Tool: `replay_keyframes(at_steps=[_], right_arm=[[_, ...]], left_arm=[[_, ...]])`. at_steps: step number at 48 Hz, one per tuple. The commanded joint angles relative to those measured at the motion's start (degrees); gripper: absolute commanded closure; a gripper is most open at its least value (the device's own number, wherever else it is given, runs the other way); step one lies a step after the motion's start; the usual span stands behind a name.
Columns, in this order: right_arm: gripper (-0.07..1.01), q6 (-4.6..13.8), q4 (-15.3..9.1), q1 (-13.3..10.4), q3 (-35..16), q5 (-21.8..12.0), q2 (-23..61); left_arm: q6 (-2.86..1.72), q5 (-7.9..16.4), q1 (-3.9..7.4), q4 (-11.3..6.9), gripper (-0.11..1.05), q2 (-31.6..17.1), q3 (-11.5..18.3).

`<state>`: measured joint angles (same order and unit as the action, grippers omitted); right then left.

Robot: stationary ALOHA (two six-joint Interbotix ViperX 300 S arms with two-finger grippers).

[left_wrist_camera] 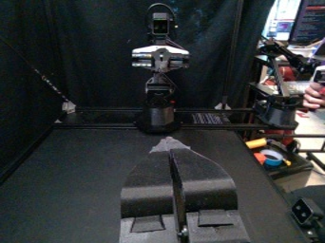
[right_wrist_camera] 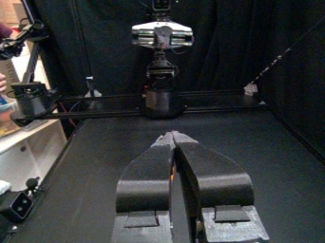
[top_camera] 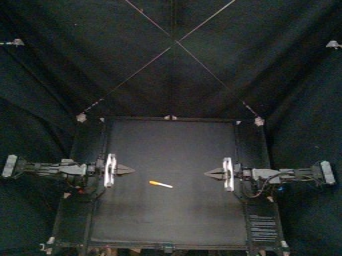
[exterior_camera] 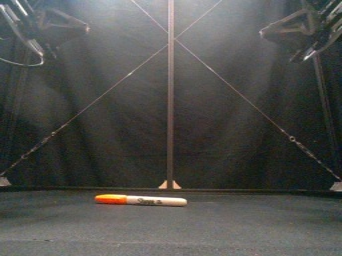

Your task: Uncap the pen

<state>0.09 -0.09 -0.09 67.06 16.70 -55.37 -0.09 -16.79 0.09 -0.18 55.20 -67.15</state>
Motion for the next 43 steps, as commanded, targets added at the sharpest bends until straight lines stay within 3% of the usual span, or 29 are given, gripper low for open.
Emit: replay_keyframes(at_steps=[1, 6, 15, 25, 33, 43], right_arm=[[0.96, 0.62, 0.53, 0.09, 0.00, 0.53, 2.90], [0.91, 2.29, 2.11, 0.35, -0.35, 0.53, 8.61], [0.87, 5.54, 7.03, 0.53, -4.04, 0.62, 22.68], [0.79, 6.06, 9.67, 0.70, -11.07, 0.62, 38.85], [0.54, 6.06, 10.72, 0.70, -17.05, 0.18, 48.16], [0.15, 5.80, 10.11, 0.53, -22.68, -0.97, 56.07]], left_arm=[[0.09, -1.14, 0.09, 0.09, 1.02, -3.87, -0.53], [0.09, -1.23, -0.18, 0.09, 0.97, -7.12, -0.53], [-0.09, -1.23, -0.18, -0.26, 0.92, -12.30, -0.53], [-0.18, -1.23, -0.18, -2.02, 0.85, -14.68, -0.62], [-0.09, -1.23, -0.18, -4.13, 0.74, -14.94, -1.23], [-0.18, -1.23, -0.18, -4.48, 0.59, -14.94, -1.93]])
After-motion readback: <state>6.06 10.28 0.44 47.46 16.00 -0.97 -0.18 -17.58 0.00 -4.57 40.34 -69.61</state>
